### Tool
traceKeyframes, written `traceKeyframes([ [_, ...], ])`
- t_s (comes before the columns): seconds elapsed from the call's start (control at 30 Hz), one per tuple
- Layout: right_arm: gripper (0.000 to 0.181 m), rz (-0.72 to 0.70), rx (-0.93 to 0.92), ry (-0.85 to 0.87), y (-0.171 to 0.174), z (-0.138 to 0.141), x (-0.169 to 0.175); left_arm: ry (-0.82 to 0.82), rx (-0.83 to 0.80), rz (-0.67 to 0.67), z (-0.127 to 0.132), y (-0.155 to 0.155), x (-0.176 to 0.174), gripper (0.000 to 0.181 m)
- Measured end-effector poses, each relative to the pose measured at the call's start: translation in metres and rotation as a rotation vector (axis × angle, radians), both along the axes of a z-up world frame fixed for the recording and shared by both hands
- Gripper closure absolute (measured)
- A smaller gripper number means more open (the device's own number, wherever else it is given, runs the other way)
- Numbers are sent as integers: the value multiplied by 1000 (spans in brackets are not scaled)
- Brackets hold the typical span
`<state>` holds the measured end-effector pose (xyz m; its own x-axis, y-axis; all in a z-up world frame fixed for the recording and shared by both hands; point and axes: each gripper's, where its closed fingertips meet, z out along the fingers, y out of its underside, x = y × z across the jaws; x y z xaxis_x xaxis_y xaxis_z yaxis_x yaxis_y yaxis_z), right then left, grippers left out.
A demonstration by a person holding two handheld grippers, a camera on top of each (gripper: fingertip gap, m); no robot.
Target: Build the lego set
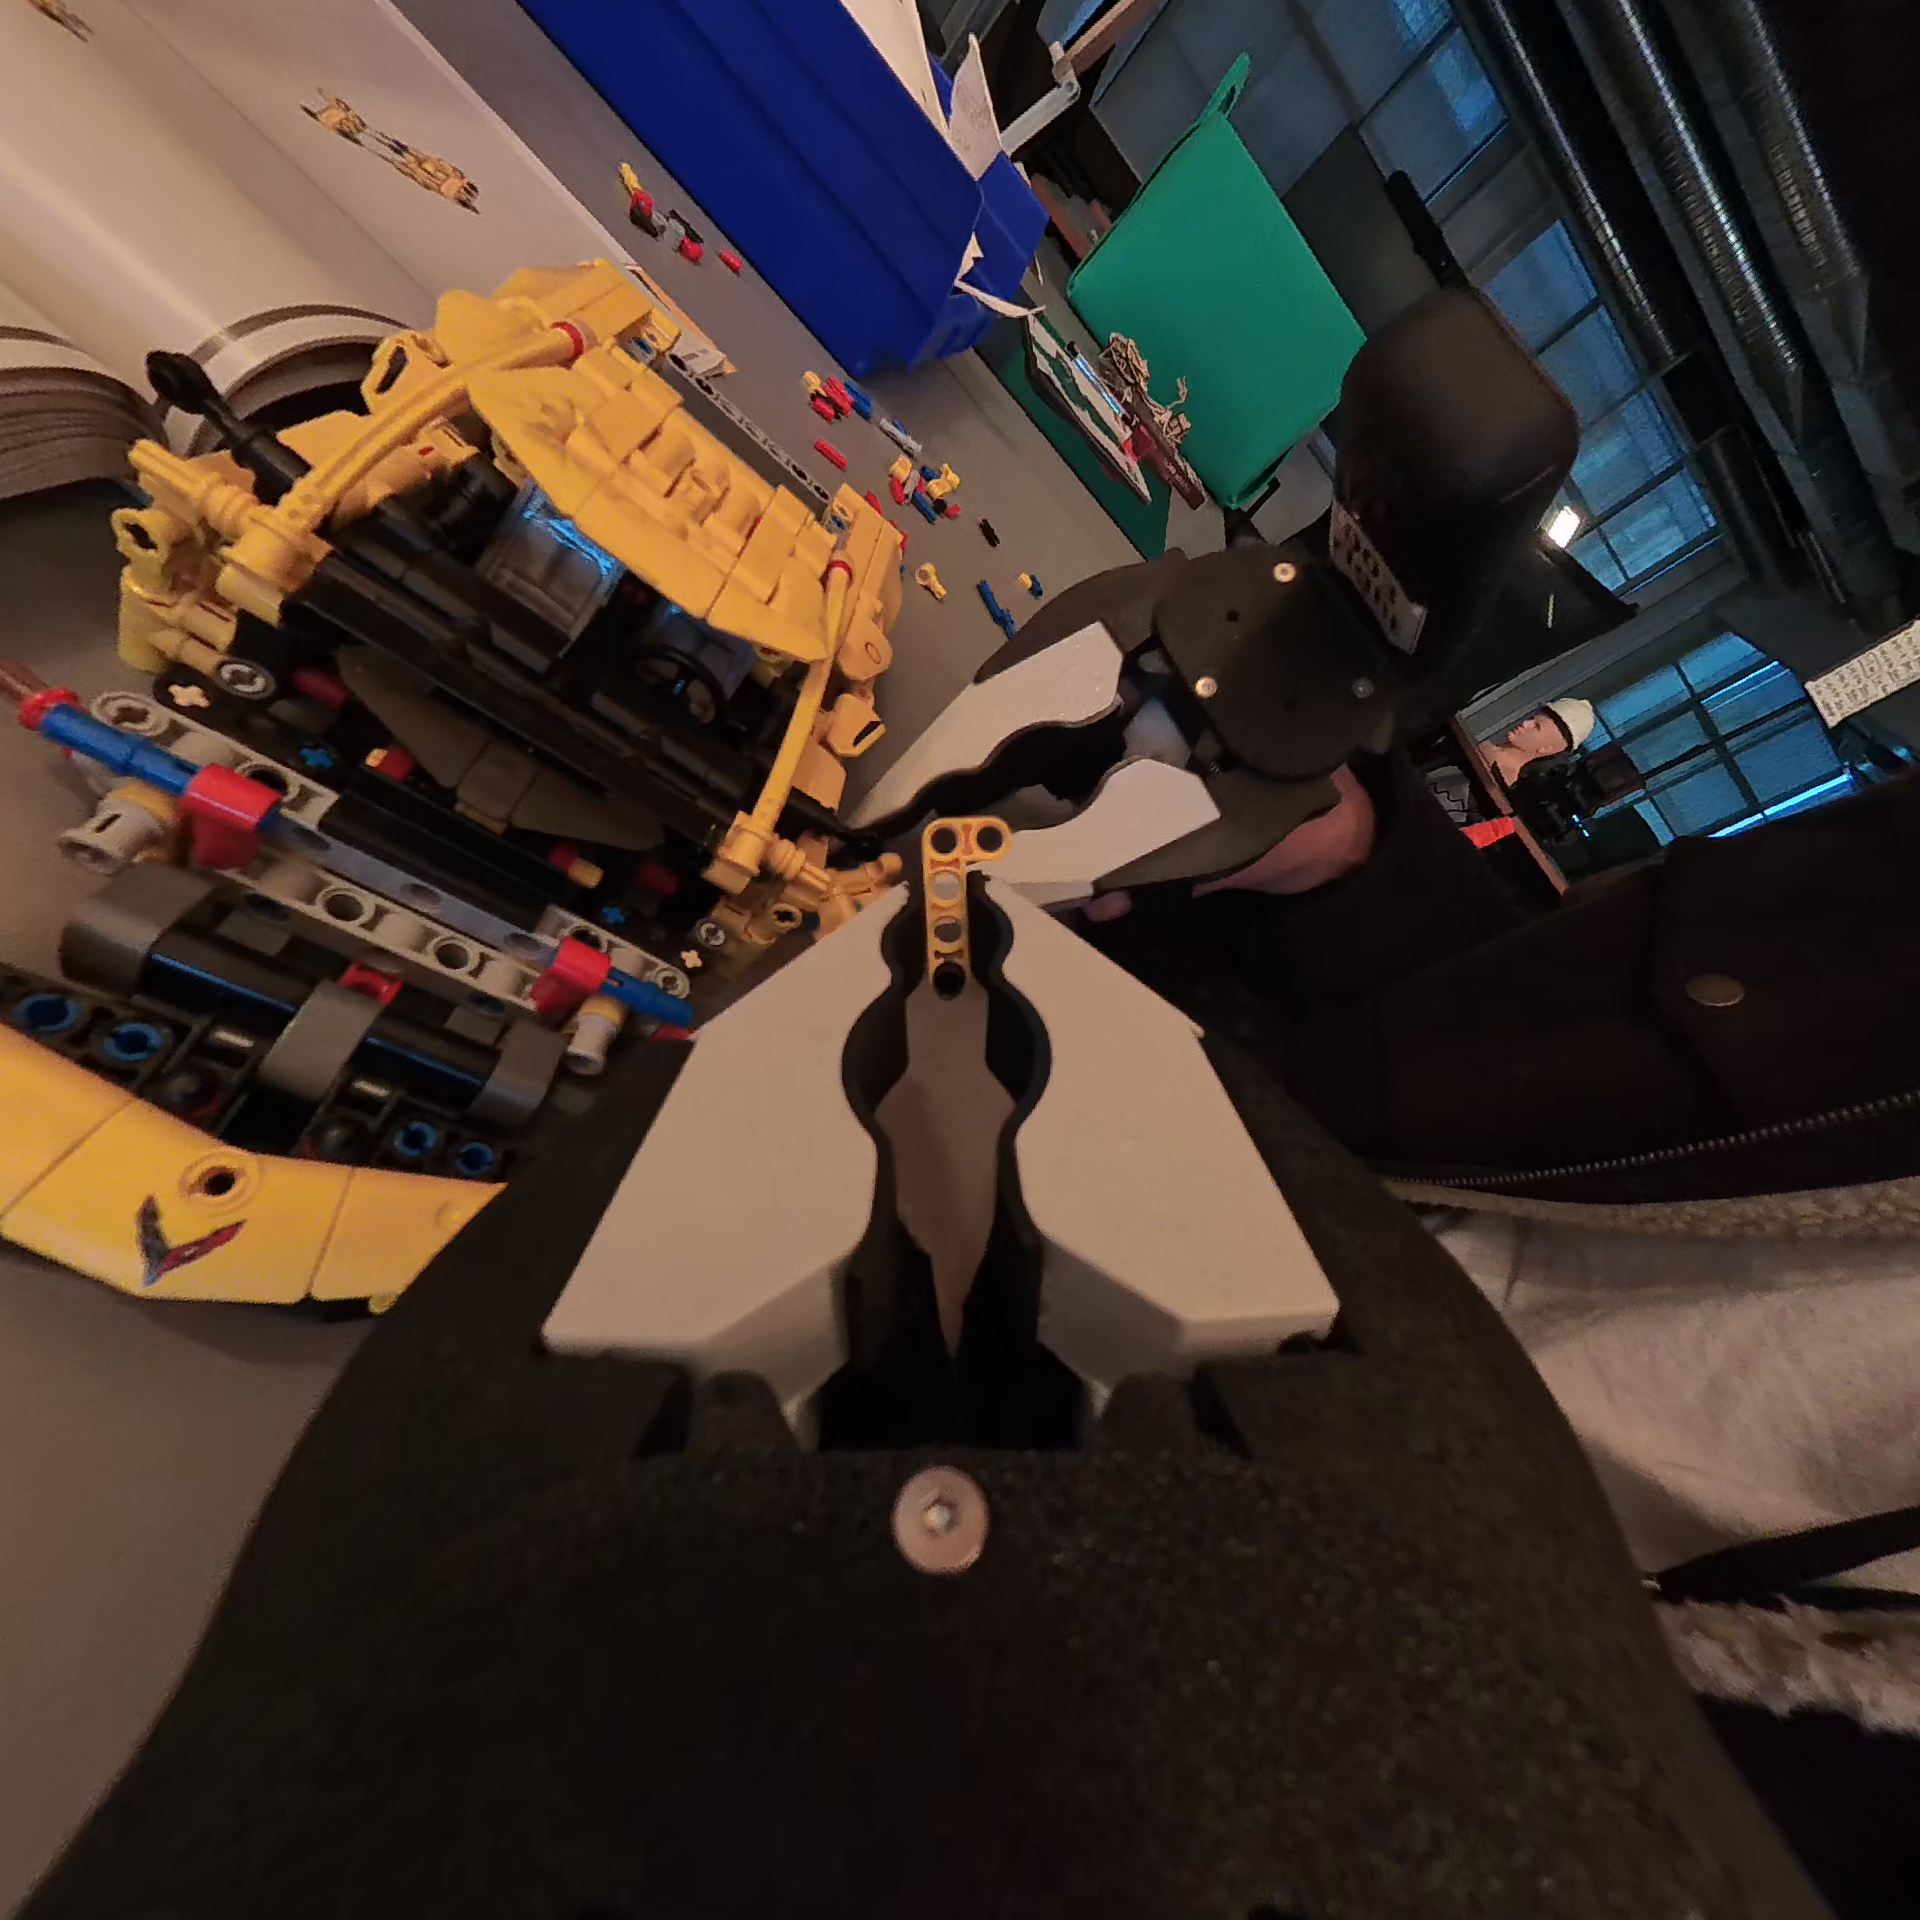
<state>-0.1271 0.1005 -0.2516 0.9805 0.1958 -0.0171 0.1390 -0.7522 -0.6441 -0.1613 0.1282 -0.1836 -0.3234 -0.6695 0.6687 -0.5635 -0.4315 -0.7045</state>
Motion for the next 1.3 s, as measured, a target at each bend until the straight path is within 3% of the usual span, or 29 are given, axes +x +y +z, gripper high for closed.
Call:
traceKeyframes([
  [0.23, 167, 159, 72, -99, 11, 6, -15, 22, -51, 11, -2, 3, 0, 174],
  [0.37, 167, 224, 342, -177, 16, 51, -24, 11, -176, 25, 4, 10, -1, 174],
  [0.47, 167, 231, 444, -181, 15, 66, -27, 14, -235, -12, 6, 6, -2, 174],
  [0.73, 167, 228, 435, -275, 17, 62, -28, 7, -260, -33, 9, 2, -1, 174],
  [1.0, 167, 176, 461, -130, 20, 72, -30, -63, -232, -23, 19, -2, 0, 174],
  [1.3, 167, 139, 482, -225, 23, 75, -24, -52, -248, 2, 17, 0, 3, 174],
])
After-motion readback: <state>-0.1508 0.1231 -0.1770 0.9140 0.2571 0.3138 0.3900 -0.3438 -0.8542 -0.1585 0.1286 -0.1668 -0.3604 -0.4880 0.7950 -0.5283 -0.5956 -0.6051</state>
